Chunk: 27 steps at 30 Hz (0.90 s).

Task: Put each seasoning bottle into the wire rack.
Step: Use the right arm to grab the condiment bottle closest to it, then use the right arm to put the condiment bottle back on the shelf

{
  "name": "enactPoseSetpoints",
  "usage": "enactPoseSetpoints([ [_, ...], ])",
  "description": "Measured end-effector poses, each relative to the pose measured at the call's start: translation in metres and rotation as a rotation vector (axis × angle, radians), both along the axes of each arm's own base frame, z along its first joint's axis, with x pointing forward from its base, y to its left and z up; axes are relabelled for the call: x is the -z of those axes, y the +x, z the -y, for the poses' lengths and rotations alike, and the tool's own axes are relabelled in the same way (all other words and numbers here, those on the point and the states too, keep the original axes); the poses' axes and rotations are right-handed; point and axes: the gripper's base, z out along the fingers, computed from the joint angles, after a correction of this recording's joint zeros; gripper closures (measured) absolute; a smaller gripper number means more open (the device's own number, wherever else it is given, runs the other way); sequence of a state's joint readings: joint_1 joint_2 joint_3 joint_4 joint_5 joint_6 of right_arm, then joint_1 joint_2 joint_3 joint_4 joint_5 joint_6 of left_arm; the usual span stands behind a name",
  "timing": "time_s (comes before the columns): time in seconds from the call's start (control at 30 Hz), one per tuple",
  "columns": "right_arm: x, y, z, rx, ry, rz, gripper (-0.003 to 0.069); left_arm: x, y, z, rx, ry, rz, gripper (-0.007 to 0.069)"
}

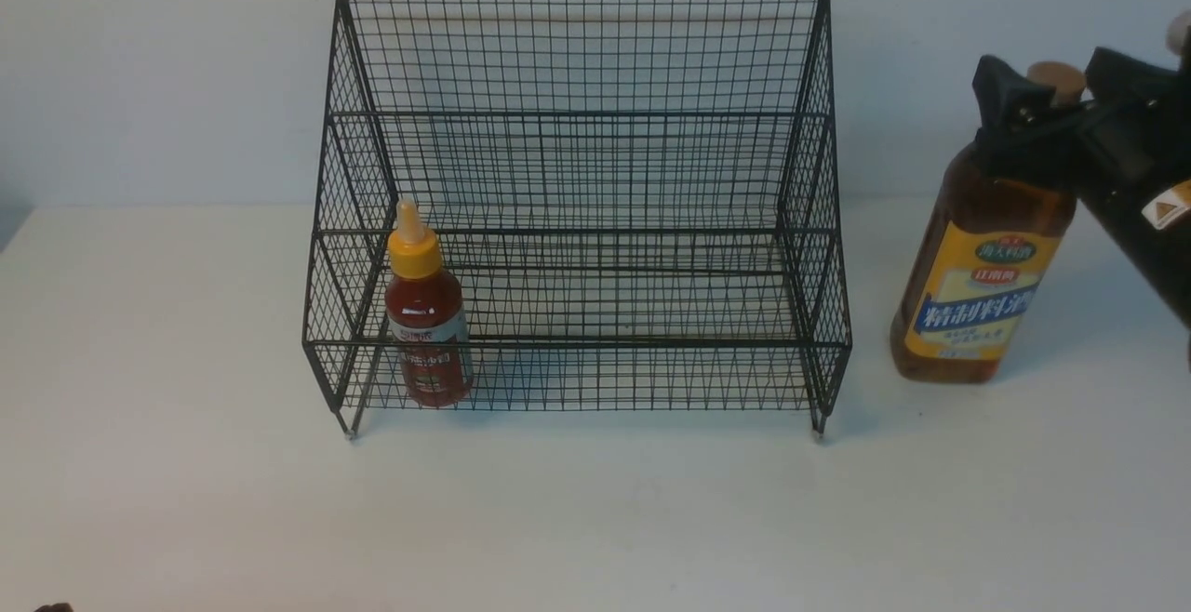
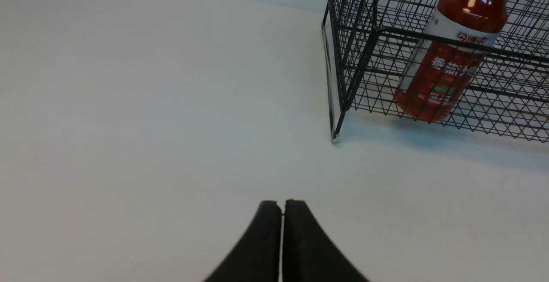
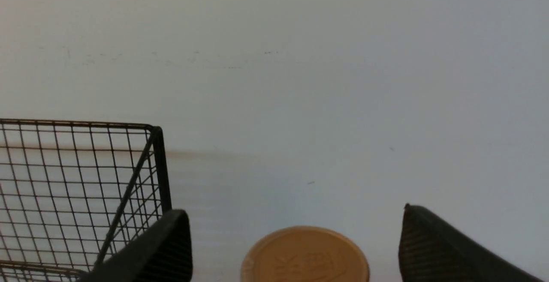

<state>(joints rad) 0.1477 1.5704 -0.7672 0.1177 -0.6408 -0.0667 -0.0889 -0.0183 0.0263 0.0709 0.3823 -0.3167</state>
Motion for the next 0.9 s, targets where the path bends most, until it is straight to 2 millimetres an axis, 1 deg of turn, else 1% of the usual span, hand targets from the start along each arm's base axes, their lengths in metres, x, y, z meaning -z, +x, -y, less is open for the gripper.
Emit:
enactPoseSetpoints([
  [0.03,0.001,0.001,0.000,0.000,0.000,-0.002,0.0071,0.000,0.000,0.000,0.000,0.000,0.000,0.0629],
  [0.13,0.004,0.011,-0.001,0.005,0.003,-0.014,0.0109,0.000,0.000,0.000,0.000,0.000,0.000,0.0629],
  [0.17,0.005,0.012,-0.001,0.004,0.001,-0.020,0.0138,0.000,0.000,0.000,0.000,0.000,0.000,0.0629],
  [0.2,0.006,0.013,-0.001,0.004,-0.002,-0.026,0.0188,0.000,0.000,0.000,0.000,0.000,0.000,0.0629],
  [0.23,0.006,0.013,-0.001,0.004,-0.002,-0.028,0.0188,0.000,0.000,0.000,0.000,0.000,0.000,0.0629],
  [0.27,0.007,0.013,-0.001,0.004,-0.004,-0.032,0.0319,0.000,0.000,0.000,0.000,0.000,0.000,0.0629],
  [0.3,0.007,0.013,-0.001,0.004,-0.008,-0.034,0.0357,0.000,0.000,0.000,0.000,0.000,0.000,0.0629],
  [0.37,0.006,0.013,-0.001,0.004,-0.015,-0.034,0.0350,0.000,0.000,0.000,0.000,0.000,0.000,0.0629],
  [0.43,0.002,0.010,-0.001,0.002,-0.035,-0.038,0.0349,0.000,0.000,0.000,0.000,0.000,0.000,0.0629],
  [0.47,-0.004,0.006,-0.001,-0.006,-0.060,-0.053,0.0349,0.000,0.000,0.000,0.000,0.000,0.000,0.0629],
  [0.5,-0.004,0.005,-0.001,-0.008,-0.064,-0.063,0.0349,0.000,0.000,0.000,0.000,0.000,0.000,0.0629],
  [0.53,-0.010,0.001,-0.001,-0.016,-0.084,-0.082,0.0349,0.000,0.000,0.000,0.000,0.000,0.000,0.0629],
  [0.57,-0.021,-0.004,-0.001,-0.020,-0.095,-0.083,0.0349,0.000,0.000,0.000,0.000,0.000,0.000,0.0629],
  [0.6,-0.022,-0.004,-0.001,-0.021,-0.097,-0.090,0.0349,0.000,0.000,0.000,0.000,0.000,0.000,0.0629],
  [0.73,-0.078,-0.011,-0.001,-0.027,-0.083,0.015,0.0349,0.000,0.000,0.000,0.000,0.000,0.000,0.0629],
  [0.8,-0.104,-0.012,-0.006,-0.041,-0.075,0.073,0.0349,0.000,0.000,0.000,0.000,0.000,0.000,0.0629],
  [0.87,-0.136,-0.011,-0.015,-0.068,-0.068,0.137,0.0349,0.000,0.000,0.000,0.000,0.000,0.000,0.0629],
  [0.9,-0.145,-0.011,-0.019,-0.080,-0.067,0.150,0.0349,0.000,0.000,0.000,0.000,0.000,0.000,0.0629],
])
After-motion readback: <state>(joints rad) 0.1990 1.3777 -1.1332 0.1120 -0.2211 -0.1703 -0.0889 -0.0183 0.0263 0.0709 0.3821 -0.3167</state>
